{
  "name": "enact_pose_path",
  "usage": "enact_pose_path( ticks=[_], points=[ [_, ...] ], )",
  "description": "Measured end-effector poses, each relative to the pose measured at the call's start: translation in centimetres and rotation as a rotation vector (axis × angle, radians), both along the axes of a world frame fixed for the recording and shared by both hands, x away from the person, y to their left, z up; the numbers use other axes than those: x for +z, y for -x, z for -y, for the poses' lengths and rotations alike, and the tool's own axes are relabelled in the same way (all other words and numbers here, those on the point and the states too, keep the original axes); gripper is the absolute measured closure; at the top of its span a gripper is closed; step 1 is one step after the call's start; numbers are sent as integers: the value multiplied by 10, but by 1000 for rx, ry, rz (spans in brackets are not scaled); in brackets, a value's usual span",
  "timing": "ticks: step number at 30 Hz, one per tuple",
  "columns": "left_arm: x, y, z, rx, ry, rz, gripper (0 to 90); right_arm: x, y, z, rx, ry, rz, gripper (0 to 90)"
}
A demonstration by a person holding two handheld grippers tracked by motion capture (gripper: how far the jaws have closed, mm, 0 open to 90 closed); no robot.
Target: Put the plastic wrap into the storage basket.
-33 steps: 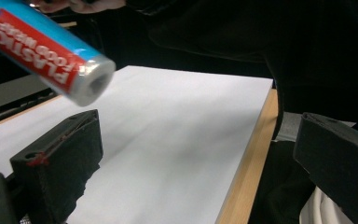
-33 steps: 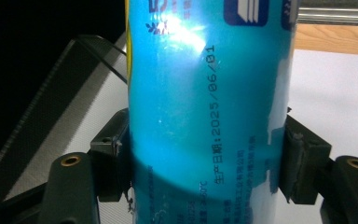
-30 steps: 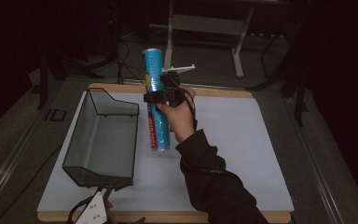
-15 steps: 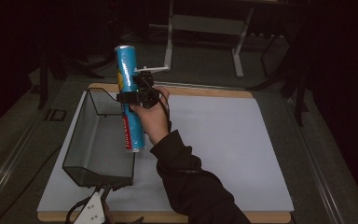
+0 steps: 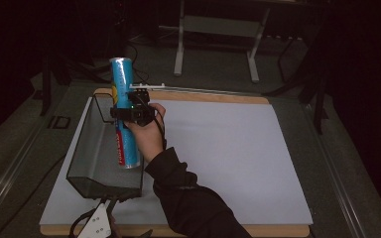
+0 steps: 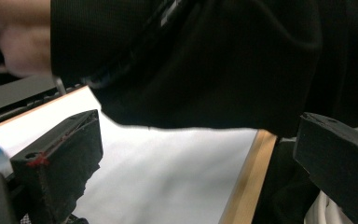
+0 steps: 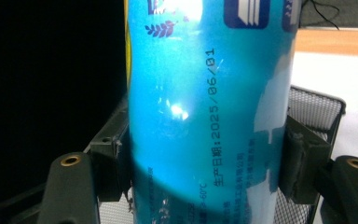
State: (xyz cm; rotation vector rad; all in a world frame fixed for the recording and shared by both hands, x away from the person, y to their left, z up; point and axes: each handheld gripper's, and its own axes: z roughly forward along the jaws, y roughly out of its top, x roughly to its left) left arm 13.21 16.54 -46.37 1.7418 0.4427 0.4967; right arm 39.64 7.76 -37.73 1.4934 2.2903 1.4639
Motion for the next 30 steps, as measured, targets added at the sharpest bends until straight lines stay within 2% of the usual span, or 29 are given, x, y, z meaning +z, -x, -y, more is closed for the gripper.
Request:
enact_pose_path(
  ticks=[4, 8, 10, 12, 23, 30],
  points=[
    [0, 0, -1, 0, 1, -1, 20, -16, 1, -5, -2, 49, -5, 316],
    [0, -1, 0, -5, 3, -6, 20, -29, 2, -10, -14, 70, -59, 316],
    [0, 0, 0, -5, 1, -4, 19, -34, 3, -12, -25, 92, -59, 316],
    [0, 0, 0, -9, 1, -2, 20, -40, 3, -13, -34, 97, -78, 316],
    [0, 0, 0, -10, 2, -2, 19, -62, 5, -18, -65, 176, -144, 315],
    [0, 0, 0, -12, 2, -5, 20, -69, 1, -16, -72, 170, -185, 314]
  ],
)
